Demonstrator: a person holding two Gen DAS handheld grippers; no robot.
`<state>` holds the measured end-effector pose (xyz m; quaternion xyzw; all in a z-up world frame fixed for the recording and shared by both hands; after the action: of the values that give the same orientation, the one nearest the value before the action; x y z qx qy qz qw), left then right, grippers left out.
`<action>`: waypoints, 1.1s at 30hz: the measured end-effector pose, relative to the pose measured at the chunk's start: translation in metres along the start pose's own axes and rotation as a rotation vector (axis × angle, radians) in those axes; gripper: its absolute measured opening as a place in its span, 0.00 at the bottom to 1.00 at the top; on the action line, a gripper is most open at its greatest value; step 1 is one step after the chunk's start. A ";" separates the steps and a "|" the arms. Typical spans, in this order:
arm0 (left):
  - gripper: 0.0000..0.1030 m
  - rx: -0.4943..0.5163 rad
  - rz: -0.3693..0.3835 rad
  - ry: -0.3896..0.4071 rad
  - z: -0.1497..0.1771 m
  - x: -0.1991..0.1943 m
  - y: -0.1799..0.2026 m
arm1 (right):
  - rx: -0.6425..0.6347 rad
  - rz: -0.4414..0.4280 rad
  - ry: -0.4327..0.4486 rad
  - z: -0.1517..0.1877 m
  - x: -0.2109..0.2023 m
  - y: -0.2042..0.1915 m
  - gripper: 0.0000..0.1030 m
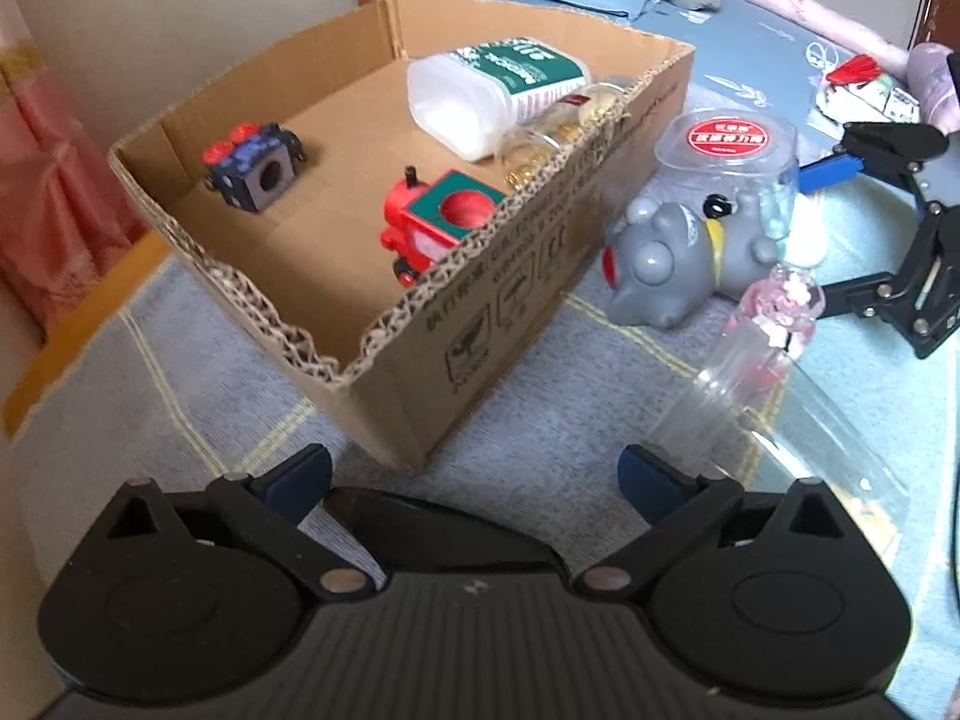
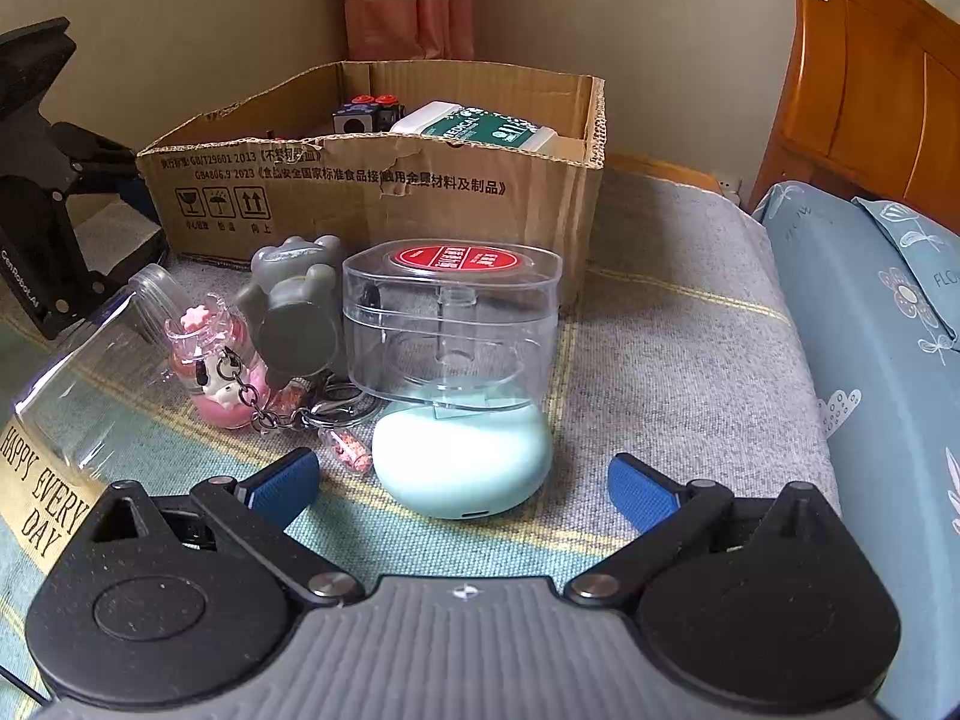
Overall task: Organize rigid objects
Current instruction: 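Close the left gripper on the black paddle while the right gripper grasps the mint-green case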
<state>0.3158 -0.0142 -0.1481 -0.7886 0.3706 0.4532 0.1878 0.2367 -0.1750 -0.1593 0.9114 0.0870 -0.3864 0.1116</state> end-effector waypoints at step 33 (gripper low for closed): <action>0.61 -0.125 -0.011 0.015 0.049 -0.037 0.019 | -0.020 -0.018 0.022 0.005 -0.016 -0.001 0.64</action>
<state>0.2614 0.0196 -0.1416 -0.8043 0.3386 0.4684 0.1378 0.2217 -0.1766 -0.1516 0.9136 0.1004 -0.3766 0.1161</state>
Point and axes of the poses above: each gripper's, at about its wrist camera, not at the fingertips, and x roughly the way its jaws point, y to its right, z to its underside, the point moved 10 cm from there along x, roughly the way its jaws point, and after that the axes turned 10 degrees about -x, right-handed, at the moved point
